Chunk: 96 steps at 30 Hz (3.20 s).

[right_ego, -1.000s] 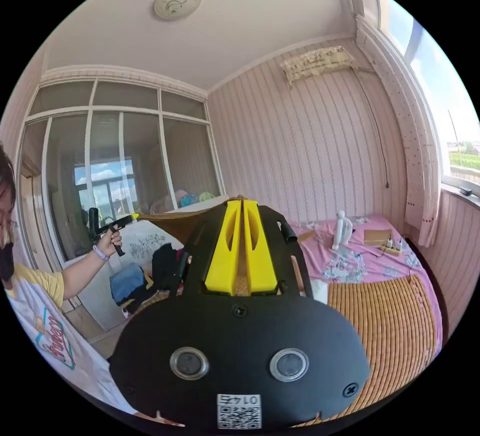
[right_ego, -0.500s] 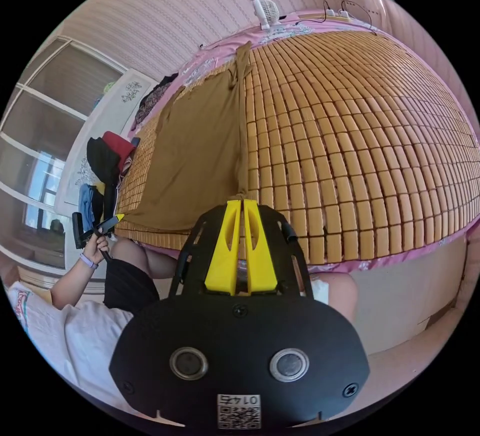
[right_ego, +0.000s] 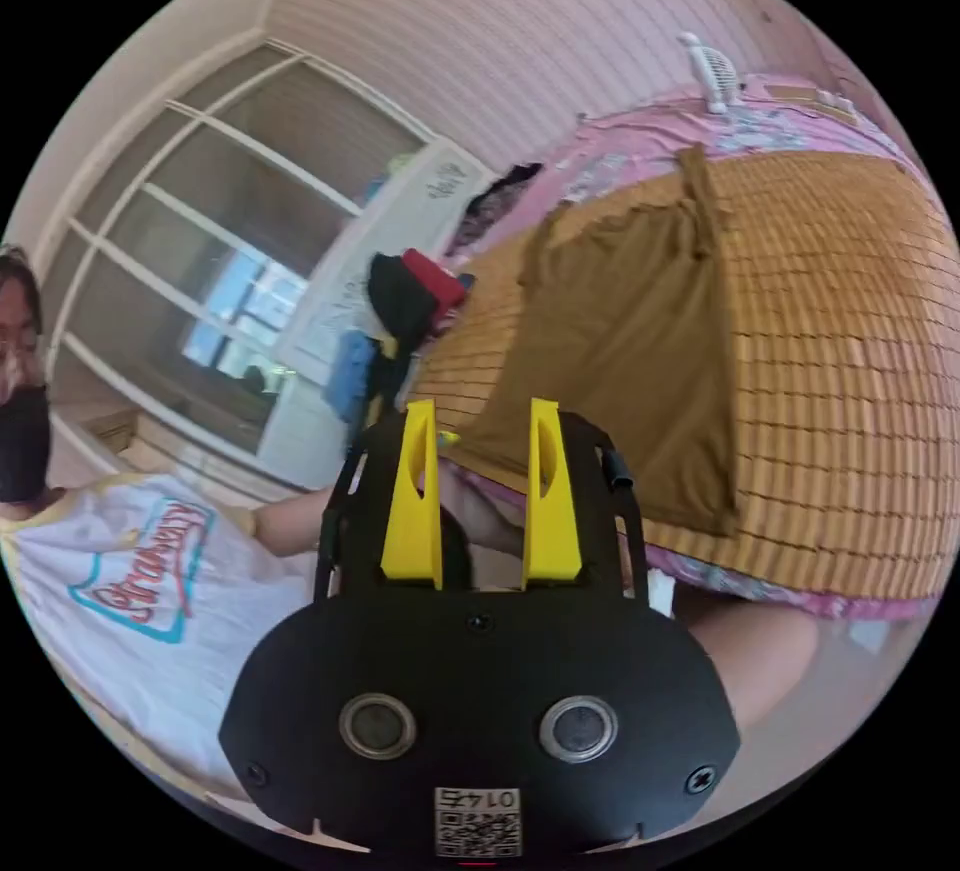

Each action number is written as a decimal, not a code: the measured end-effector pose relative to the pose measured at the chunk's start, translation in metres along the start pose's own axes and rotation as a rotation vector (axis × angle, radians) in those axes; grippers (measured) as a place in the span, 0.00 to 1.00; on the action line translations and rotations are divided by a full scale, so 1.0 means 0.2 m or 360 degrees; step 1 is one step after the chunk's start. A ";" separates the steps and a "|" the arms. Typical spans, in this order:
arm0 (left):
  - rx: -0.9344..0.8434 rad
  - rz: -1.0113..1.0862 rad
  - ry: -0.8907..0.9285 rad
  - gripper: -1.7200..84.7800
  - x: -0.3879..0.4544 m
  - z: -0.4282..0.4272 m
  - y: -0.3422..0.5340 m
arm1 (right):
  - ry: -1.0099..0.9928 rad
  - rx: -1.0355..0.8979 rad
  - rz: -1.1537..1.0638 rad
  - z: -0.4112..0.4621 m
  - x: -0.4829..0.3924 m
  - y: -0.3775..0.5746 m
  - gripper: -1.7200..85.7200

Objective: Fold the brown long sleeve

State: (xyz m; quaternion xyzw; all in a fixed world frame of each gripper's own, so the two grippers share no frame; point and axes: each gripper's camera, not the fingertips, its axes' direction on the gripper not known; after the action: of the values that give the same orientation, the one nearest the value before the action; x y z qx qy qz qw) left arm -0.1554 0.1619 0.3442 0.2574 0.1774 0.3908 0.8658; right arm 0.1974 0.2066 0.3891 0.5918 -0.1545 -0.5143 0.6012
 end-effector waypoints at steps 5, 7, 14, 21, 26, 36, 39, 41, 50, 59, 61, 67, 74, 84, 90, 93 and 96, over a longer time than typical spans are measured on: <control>0.0042 -0.0020 -0.0008 0.01 -0.07 -0.04 0.12 | -0.1420 -0.0187 -0.0379 0.26 -0.84 -0.22 0.22; 0.0062 -0.0012 -0.0015 0.01 -0.09 -0.07 0.19 | -0.1689 -0.0332 -0.0419 0.31 -1.07 -0.19 0.25; 0.0135 -0.0046 0.0017 0.01 -0.21 -0.17 0.37 | -0.1903 -0.0316 -0.0339 0.13 -1.27 0.02 0.26; 0.0132 -0.0114 0.0073 0.01 -0.36 -0.24 0.52 | -0.1800 -0.0297 -0.0342 0.00 -1.36 0.16 0.29; 0.0143 -0.0109 0.0085 0.01 -0.41 -0.30 0.63 | -0.1821 -0.0277 -0.0309 -0.04 -1.39 0.25 0.30; 0.0144 -0.0142 0.0116 0.01 -0.50 -0.40 0.80 | -0.1800 -0.0349 -0.0343 -0.04 -1.57 0.38 0.29; 0.0140 -0.0148 0.0118 0.01 -0.52 -0.43 0.84 | -0.1801 -0.0326 -0.0390 -0.02 -1.65 0.40 0.29; 0.0140 -0.0152 0.0120 0.01 -0.53 -0.44 0.86 | -0.1773 -0.0289 -0.0411 -0.01 -1.68 0.40 0.29; 0.0116 -0.0152 0.0108 0.01 -0.54 -0.49 0.93 | -0.1080 -0.0132 -0.0445 0.26 -1.44 0.45 0.29; 0.0078 -0.0156 0.0073 0.01 -0.52 -0.51 0.95 | 0.1080 -0.0444 0.0039 0.11 -0.07 0.87 0.23; 0.0073 -0.0151 0.0056 0.01 -0.50 -0.52 0.95 | 0.1246 -0.0534 0.0191 0.05 0.03 0.98 0.21; -0.0007 -0.0157 -0.0014 0.01 -0.46 -0.48 0.92 | 0.1486 -0.0596 0.0208 0.10 -0.04 1.11 0.17; -0.0061 -0.0151 -0.0078 0.01 -0.40 -0.46 0.89 | 0.1495 -0.0555 0.0320 0.14 -0.11 1.09 0.14; -0.0047 0.0070 -0.0100 0.01 -0.21 -0.52 0.77 | 0.1163 -0.0077 0.0396 -0.37 -0.39 1.03 0.04; -0.0265 0.0146 -0.0117 0.01 -0.16 -0.51 0.80 | 0.1141 -0.0283 0.0536 -0.39 -0.33 1.13 0.03; -0.0272 0.0080 -0.0054 0.01 -0.18 -0.53 0.80 | 0.1182 -0.0352 0.0529 -0.38 -0.37 1.13 0.03; -0.0306 0.0068 -0.0039 0.01 -0.18 -0.53 0.80 | 0.1212 -0.0456 0.0517 -0.36 -0.38 1.14 0.03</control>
State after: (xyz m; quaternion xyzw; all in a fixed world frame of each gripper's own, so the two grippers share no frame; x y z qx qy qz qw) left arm -0.3248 0.2571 0.3556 0.1817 0.1228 0.4212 0.8800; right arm 0.3215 0.2546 0.6007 0.6178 0.0601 -0.1745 0.7644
